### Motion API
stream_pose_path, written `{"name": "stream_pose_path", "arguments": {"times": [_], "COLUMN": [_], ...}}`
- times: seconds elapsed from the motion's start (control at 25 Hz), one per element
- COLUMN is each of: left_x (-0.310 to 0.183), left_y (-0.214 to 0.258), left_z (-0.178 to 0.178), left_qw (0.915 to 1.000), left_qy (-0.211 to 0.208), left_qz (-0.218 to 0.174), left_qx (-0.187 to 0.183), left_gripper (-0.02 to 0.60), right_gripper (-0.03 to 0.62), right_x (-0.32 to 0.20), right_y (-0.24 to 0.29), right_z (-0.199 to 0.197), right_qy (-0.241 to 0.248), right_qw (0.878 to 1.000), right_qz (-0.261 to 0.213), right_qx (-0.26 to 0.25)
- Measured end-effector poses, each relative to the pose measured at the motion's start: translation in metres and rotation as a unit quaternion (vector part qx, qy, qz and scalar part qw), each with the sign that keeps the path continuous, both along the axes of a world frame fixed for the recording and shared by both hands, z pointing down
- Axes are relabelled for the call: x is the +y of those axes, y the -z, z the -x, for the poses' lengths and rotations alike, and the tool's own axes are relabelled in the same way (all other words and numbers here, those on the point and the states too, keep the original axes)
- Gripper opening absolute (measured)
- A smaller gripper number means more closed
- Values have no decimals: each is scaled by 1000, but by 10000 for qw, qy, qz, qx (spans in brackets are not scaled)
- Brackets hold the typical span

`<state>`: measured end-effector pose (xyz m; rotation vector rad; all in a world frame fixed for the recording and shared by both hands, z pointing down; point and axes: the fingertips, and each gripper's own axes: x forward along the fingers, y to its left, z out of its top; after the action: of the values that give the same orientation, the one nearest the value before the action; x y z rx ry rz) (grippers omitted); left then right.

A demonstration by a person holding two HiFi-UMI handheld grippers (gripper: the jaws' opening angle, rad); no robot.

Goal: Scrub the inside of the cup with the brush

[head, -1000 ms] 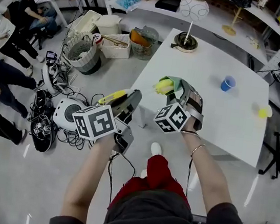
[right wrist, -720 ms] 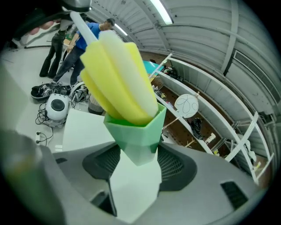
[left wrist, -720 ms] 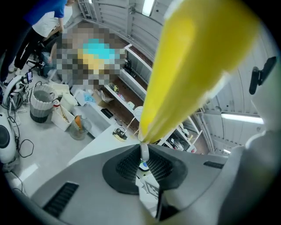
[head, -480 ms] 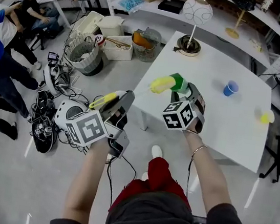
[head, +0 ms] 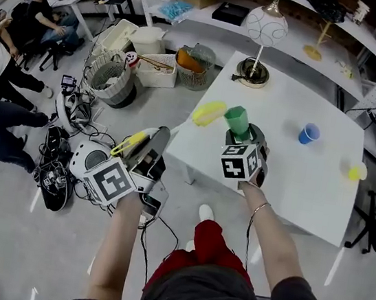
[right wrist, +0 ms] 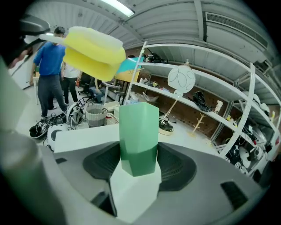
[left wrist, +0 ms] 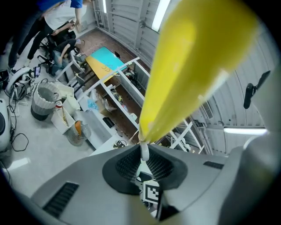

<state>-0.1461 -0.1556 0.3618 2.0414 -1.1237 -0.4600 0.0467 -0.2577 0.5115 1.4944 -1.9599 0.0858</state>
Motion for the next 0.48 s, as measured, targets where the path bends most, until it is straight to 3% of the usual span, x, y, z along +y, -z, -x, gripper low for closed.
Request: {"name": "stream_pose_path", "arguments": {"times": [0.48], "left_x": [-59], "left_y": [-5], "left_z": [9], "left_qw": [9988], "left_qy": [383], "left_qz": [-250], "left_qx": [-173], "left_gripper": [44], "right_gripper": [273], "right_x": [-51], "right_y": [-16], "right_z": [16], "right_qy": [46], "right_qw": [9898], "right_qz": [53], "right_qx": [-1419]}}
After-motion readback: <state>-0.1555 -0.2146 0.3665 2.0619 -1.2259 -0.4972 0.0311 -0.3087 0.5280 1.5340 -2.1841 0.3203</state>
